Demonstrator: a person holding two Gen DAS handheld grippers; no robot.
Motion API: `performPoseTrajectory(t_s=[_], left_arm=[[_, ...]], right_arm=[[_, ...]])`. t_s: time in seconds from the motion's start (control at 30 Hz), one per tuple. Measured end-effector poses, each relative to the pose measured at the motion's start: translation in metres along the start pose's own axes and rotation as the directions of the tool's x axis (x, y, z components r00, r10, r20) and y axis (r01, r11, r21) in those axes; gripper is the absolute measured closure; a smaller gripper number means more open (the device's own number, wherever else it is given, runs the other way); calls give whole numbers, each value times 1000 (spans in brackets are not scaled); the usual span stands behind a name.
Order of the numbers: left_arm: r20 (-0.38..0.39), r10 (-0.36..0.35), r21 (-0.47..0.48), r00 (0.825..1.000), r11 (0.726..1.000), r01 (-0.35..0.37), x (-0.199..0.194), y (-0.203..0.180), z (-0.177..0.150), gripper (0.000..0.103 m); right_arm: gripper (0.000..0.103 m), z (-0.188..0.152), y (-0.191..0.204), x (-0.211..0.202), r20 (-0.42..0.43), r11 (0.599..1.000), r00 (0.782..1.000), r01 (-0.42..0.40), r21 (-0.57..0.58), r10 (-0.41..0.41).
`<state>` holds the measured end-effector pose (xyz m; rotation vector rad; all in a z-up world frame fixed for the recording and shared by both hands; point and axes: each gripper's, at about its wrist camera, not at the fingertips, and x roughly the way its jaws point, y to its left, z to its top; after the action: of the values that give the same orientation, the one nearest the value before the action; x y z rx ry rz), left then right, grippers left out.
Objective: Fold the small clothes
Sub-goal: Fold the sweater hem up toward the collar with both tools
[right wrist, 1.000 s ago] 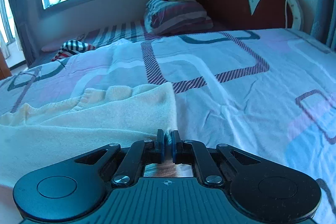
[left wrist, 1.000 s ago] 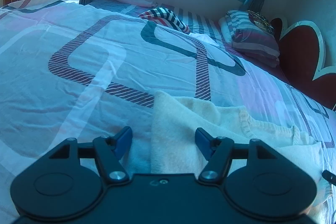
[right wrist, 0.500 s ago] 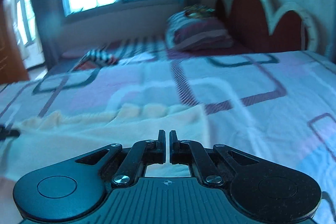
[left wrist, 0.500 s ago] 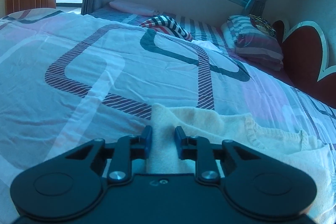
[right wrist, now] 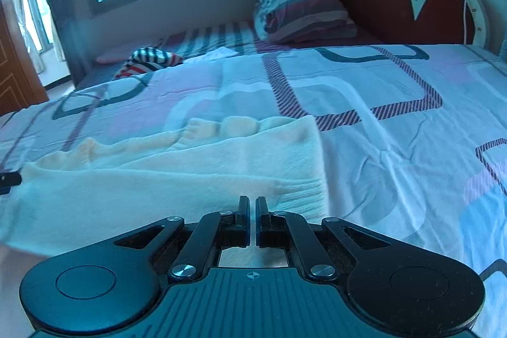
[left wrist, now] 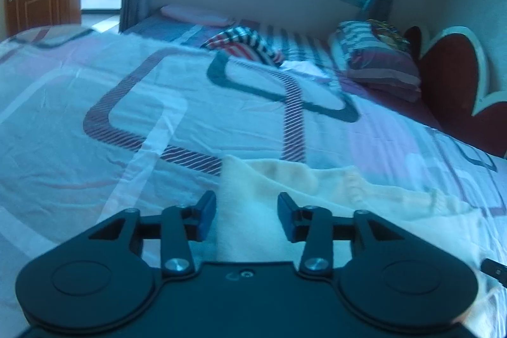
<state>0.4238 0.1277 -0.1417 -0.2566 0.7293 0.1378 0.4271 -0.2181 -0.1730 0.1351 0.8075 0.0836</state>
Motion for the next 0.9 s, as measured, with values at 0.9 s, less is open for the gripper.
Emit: performPoseTrajectory(t_s=[0.9], left_arm=[[-85,-3,177,996,984,18,-28,-57,-57,42]], right_arm=[[102,-23,10,-30,-31,997,999,17,-78,-19]])
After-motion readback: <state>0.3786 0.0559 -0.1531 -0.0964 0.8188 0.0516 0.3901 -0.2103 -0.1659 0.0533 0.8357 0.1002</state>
